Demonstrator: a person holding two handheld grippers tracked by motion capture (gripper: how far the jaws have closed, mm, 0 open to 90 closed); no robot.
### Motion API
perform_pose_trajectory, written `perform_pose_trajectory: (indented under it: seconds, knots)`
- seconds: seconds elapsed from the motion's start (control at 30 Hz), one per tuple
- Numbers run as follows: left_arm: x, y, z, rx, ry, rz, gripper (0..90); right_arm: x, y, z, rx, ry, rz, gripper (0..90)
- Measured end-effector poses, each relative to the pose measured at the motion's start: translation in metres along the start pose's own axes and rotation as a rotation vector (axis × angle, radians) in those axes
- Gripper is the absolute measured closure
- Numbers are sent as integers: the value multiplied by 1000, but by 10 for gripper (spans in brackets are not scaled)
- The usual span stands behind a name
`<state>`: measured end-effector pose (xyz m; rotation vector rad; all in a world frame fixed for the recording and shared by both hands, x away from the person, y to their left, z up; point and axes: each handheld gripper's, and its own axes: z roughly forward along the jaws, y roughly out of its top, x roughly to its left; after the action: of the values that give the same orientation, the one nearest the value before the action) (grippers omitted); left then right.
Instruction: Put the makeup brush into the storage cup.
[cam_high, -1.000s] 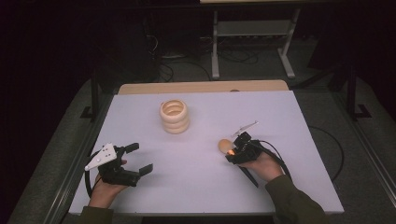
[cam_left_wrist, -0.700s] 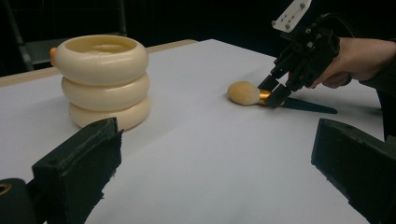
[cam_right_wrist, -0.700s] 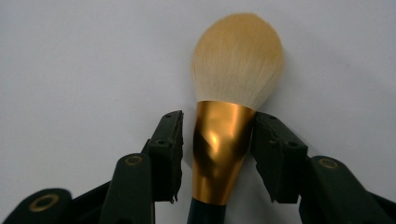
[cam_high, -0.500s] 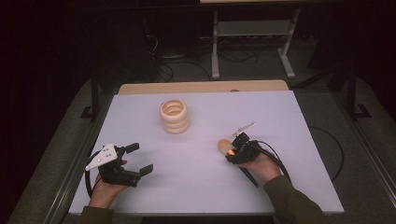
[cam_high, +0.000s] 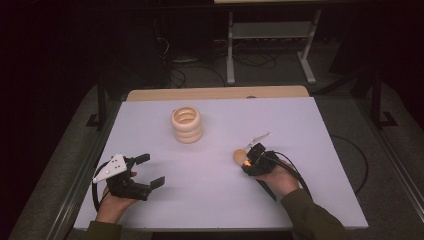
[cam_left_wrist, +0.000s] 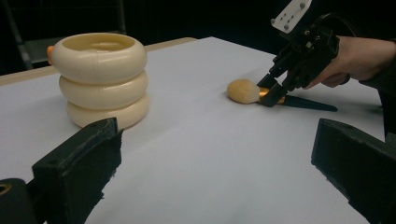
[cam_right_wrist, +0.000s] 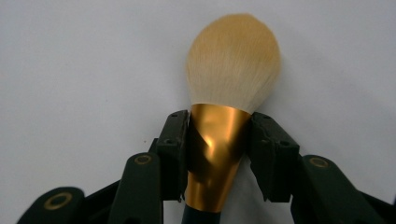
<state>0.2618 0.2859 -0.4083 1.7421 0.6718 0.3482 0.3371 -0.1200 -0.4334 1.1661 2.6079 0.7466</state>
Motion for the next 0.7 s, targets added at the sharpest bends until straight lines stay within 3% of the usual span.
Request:
perform_pose_trajectory:
  seconds: [0.47, 0.7]
  knots:
    - [-1, 0, 1, 7, -1, 6, 12, 3, -1, 0, -3, -18, -8, 581]
    - [-2, 0, 2, 19, -3, 13, 13, 3, -2, 0, -13, -22, 15, 609]
